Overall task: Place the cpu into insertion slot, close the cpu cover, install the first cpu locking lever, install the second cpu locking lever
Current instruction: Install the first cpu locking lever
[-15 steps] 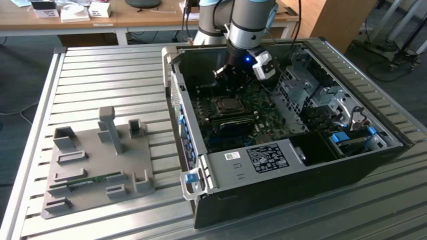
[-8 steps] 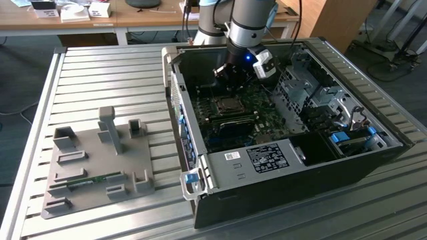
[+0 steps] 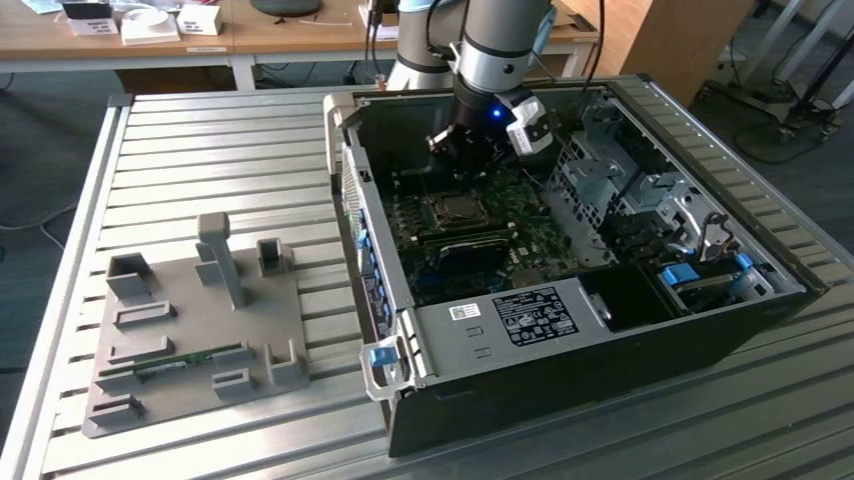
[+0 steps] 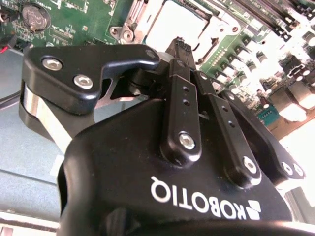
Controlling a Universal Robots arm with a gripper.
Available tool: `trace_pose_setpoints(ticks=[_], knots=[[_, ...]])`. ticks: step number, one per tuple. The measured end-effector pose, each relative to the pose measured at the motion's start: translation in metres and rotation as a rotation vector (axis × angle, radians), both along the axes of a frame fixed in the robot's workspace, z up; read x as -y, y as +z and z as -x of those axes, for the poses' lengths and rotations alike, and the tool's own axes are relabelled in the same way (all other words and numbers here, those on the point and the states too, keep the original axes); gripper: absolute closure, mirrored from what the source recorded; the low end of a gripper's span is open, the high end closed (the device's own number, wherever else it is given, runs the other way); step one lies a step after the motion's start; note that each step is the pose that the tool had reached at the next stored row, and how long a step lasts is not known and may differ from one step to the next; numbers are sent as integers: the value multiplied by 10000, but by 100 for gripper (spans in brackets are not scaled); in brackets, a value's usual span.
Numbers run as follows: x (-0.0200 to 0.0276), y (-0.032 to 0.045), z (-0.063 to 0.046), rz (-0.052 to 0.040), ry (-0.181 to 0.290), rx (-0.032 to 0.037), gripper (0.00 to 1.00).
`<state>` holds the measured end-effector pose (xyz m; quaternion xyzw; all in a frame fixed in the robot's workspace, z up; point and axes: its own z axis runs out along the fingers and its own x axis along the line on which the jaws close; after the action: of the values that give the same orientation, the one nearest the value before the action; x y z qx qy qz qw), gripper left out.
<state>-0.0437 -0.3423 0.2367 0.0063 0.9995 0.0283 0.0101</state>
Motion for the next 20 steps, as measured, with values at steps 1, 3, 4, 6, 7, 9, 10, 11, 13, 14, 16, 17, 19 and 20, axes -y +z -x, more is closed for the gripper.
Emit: trace_pose_setpoints(ticks=[1, 3, 4, 6, 7, 9, 10, 11, 13, 14, 16, 17, 19, 20], knots=[[0, 0, 0, 0, 0, 0, 89], [0, 0, 5, 1, 1, 1, 89], [0, 1, 11, 2, -1, 3, 89], [0, 0, 28, 1, 0, 14, 89], [0, 0, 38, 1, 0, 21, 89], [0, 0, 64, -1, 1, 41, 89], [0, 0, 81, 0, 1, 54, 89], [0, 0, 99, 1, 1, 69, 89], [0, 0, 147, 1, -1, 107, 89], [0, 0, 168, 0, 0, 125, 89], [0, -1, 216, 0, 1, 162, 89], [0, -1, 239, 0, -1, 180, 89], [0, -1, 275, 0, 0, 212, 89], [0, -1, 288, 0, 0, 224, 89]])
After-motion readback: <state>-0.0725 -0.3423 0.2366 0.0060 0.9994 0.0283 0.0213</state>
